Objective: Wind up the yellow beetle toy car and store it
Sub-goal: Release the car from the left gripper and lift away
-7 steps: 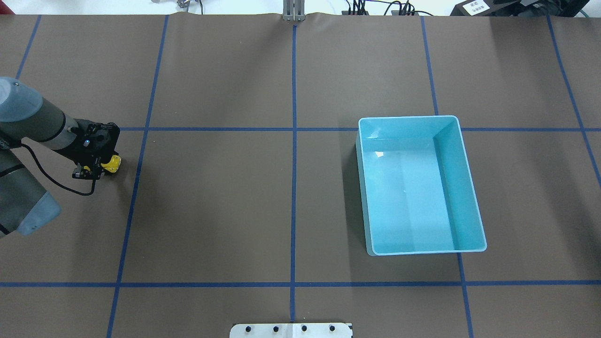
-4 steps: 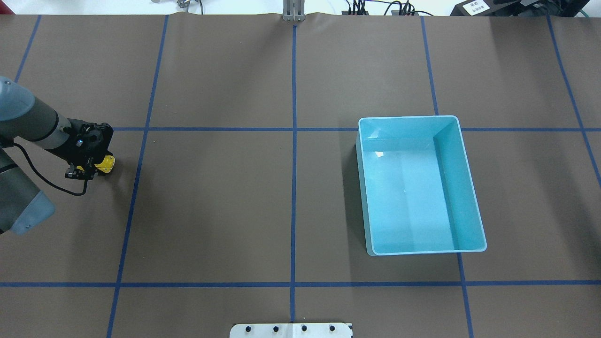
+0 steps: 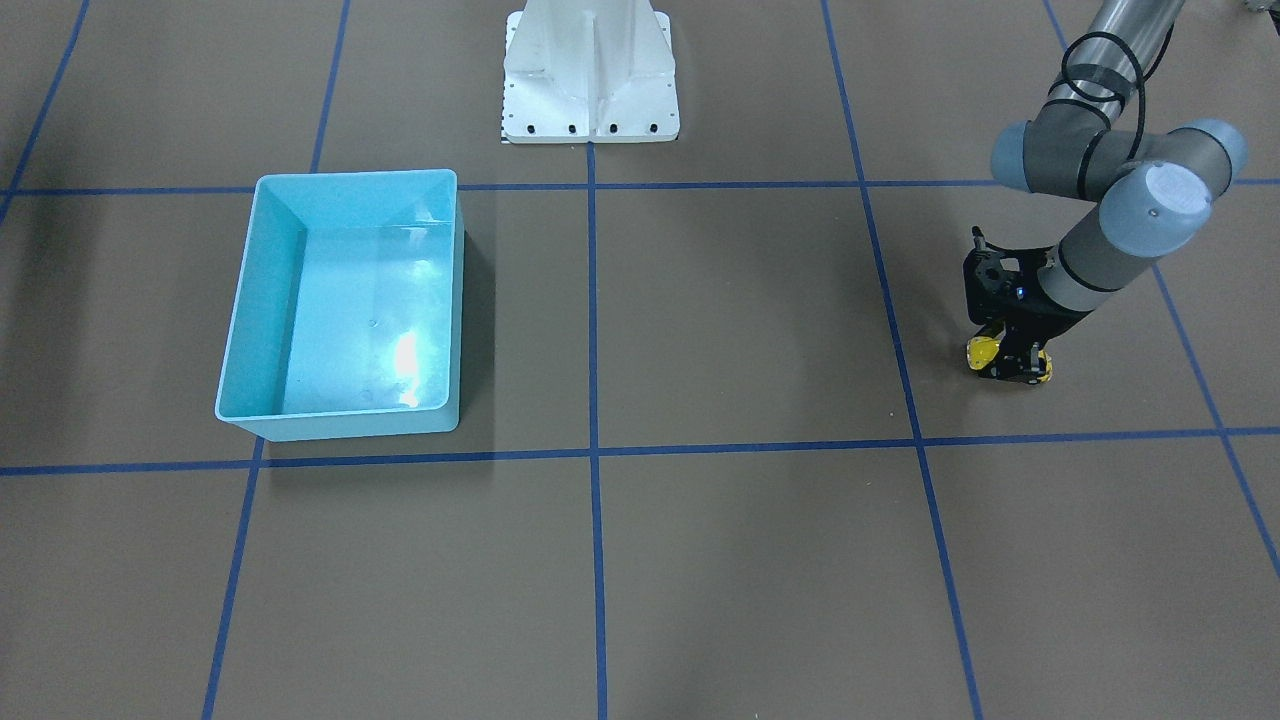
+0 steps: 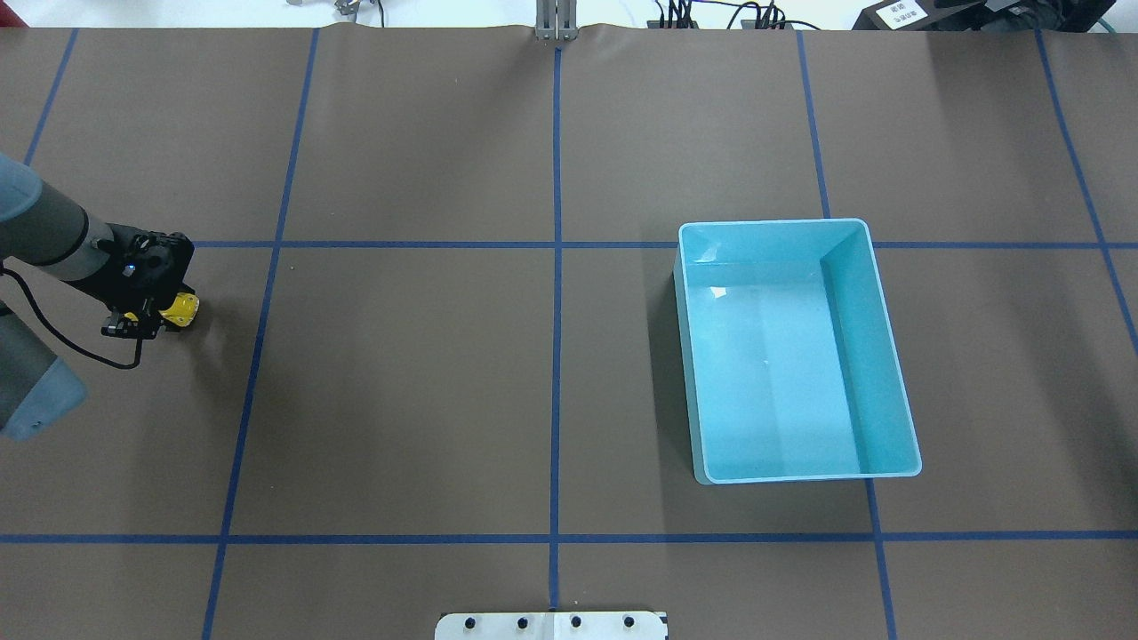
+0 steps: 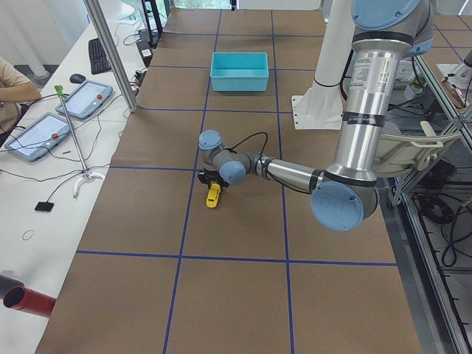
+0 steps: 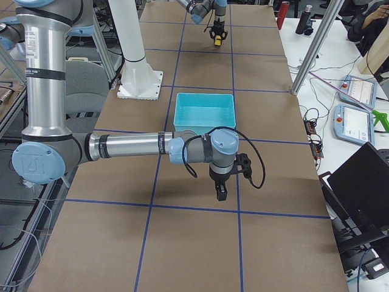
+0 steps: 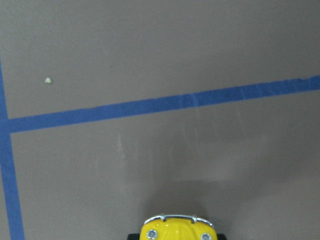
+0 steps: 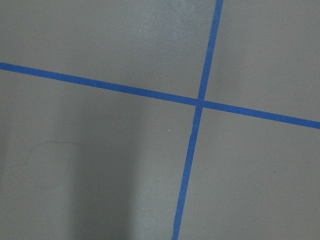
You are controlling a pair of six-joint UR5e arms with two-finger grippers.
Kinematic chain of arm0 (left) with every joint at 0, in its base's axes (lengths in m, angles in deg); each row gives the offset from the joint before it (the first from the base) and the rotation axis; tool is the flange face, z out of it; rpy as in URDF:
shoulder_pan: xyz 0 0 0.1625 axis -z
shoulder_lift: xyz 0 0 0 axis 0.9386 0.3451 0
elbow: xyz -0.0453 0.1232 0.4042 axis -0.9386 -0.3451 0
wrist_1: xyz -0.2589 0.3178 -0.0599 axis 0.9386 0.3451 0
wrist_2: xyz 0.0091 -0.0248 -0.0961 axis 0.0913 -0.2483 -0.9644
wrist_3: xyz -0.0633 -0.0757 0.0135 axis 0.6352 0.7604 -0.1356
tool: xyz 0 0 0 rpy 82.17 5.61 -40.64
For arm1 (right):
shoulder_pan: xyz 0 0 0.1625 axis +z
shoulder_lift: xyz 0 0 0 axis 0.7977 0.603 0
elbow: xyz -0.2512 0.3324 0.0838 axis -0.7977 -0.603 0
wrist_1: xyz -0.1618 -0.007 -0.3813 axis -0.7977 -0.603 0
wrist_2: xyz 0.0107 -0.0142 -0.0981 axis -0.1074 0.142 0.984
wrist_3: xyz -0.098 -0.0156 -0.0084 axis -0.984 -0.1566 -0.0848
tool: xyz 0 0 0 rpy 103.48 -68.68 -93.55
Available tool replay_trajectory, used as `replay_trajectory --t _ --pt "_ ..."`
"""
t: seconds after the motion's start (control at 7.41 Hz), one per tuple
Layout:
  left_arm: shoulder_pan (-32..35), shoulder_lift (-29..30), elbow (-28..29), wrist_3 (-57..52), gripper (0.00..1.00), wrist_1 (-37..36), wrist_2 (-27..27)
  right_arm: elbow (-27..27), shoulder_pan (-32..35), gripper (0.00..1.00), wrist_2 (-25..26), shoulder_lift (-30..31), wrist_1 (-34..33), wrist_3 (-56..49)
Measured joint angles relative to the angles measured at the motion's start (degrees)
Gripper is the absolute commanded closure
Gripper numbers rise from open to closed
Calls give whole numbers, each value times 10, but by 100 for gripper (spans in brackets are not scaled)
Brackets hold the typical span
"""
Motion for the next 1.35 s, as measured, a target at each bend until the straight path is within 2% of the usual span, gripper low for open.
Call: replay_trajectory --t 1.35 --pt "27 -16 21 -42 100 13 -17 -2 -3 0 0 0 0 0"
